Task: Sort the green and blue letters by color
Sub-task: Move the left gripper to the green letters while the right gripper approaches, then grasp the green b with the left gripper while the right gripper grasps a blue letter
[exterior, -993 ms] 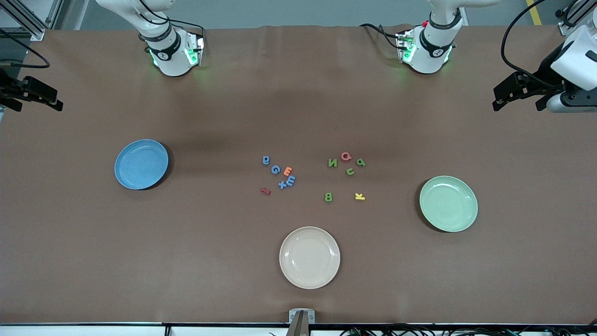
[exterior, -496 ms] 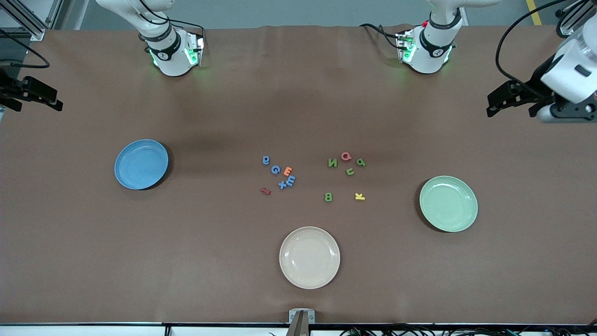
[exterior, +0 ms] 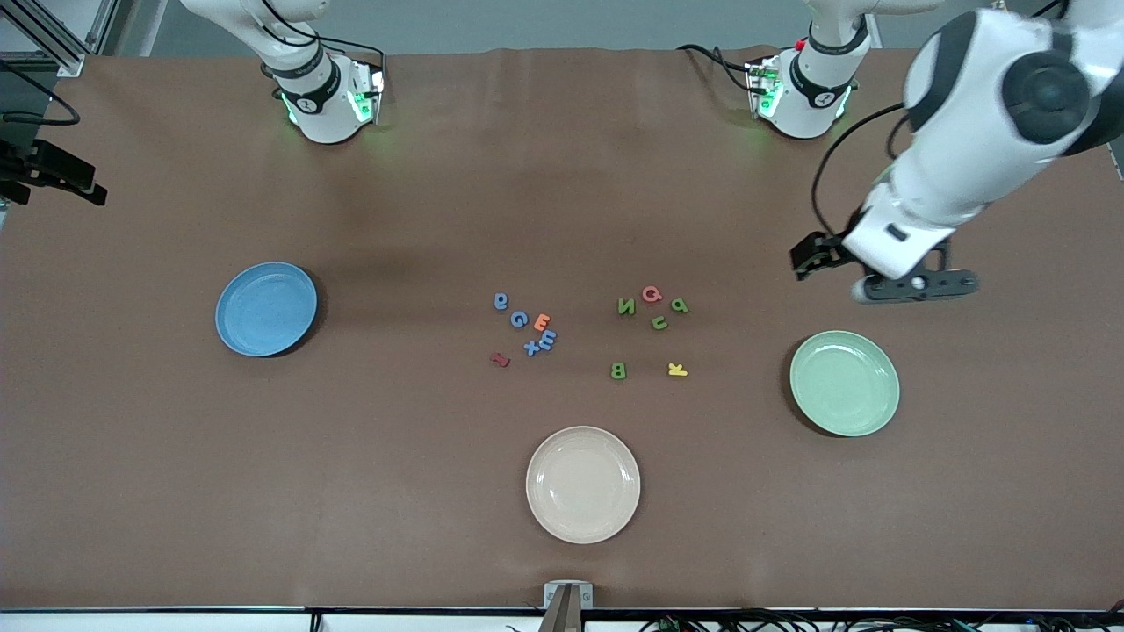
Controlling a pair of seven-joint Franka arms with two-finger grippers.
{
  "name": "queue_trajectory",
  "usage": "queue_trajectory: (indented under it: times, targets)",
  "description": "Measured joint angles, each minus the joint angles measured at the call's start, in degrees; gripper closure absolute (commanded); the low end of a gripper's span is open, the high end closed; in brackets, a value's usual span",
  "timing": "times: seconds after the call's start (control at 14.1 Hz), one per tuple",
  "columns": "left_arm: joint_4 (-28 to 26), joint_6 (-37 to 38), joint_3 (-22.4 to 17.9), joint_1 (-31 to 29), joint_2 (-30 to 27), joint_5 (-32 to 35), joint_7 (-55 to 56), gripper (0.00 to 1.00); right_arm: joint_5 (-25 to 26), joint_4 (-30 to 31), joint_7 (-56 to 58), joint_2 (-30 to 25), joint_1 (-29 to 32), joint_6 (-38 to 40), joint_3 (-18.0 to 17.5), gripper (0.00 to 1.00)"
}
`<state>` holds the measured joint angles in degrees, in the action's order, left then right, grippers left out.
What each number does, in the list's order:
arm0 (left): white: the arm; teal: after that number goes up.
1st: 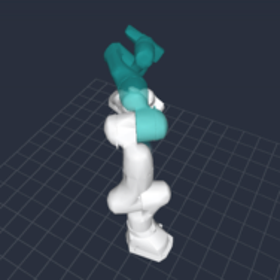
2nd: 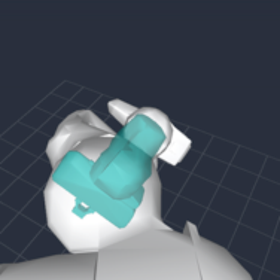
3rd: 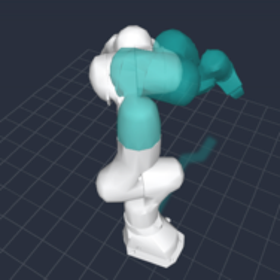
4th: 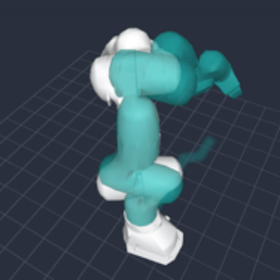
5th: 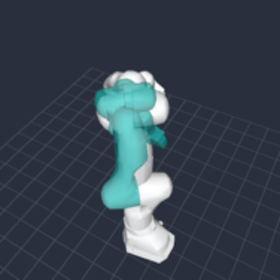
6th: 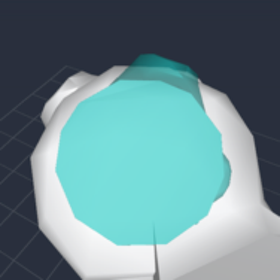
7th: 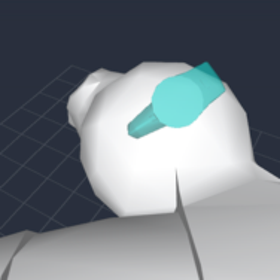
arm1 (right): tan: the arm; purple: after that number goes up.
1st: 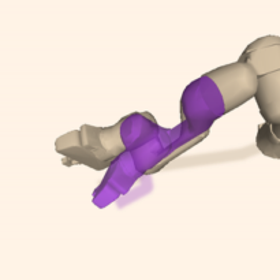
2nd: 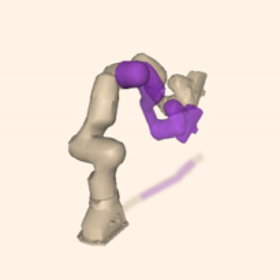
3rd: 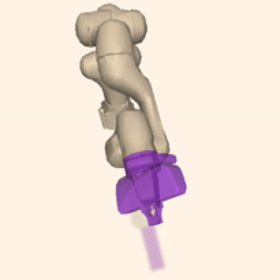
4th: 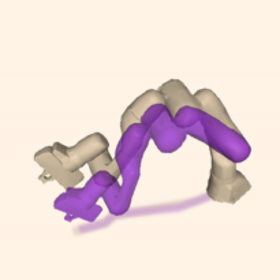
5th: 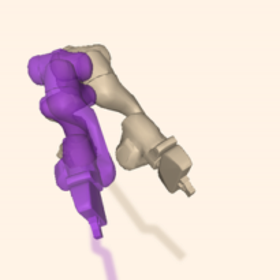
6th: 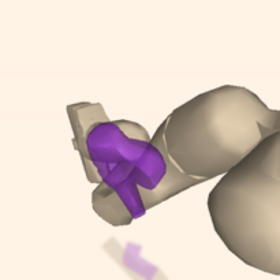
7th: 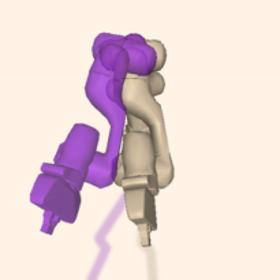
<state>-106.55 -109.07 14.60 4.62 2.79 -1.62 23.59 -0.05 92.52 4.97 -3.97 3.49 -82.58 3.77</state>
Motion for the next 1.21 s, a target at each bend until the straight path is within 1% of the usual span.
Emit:
queue_trajectory:
  times: [0.14,0.21,0.43,0.57,0.71,0.85,1.06,1.21]
  targets:
    - [-5.39,-5.18,2.39,0.15,0.91,0.00,4.37,0.01,0.02,0.01,0.01,2.11,0.38,-0.88,0.04,0.00]
    - [-7.30,-7.71,3.61,0.18,1.88,0.00,6.85,0.02,0.03,0.03,0.01,3.52,0.56,-2.70,0.08,0.00]
    - [-11.39,-16.00,6.55,1.15,5.46,0.01,15.83,0.15,0.03,0.03,0.04,9.16,0.67,-6.31,0.08,0.00]
    - [-12.68,-19.65,6.77,3.51,8.82,0.60,20.51,0.23,-0.15,-0.02,0.04,12.07,0.11,-6.95,-0.28,0.00]
    - [-13.03,-22.69,6.80,5.14,12.26,2.83,25.70,0.25,-1.09,0.01,-2.09,13.43,-2.35,-7.71,-0.53,0.00]
    - [-13.60,-25.95,6.81,6.44,15.00,5.81,31.12,0.28,-3.65,0.55,-7.07,14.18,-4.67,-9.68,-0.85,0.00]
    - [-14.11,-29.22,6.81,7.25,18.36,9.89,37.22,0.31,-6.65,3.84,-10.89,15.52,-5.40,-13.70,-0.90,0.00]
    - [-14.94,-32.32,6.79,7.22,20.45,11.76,39.81,0.31,-7.57,6.37,-12.08,15.97,-6.50,-16.00,-0.93,0.00]
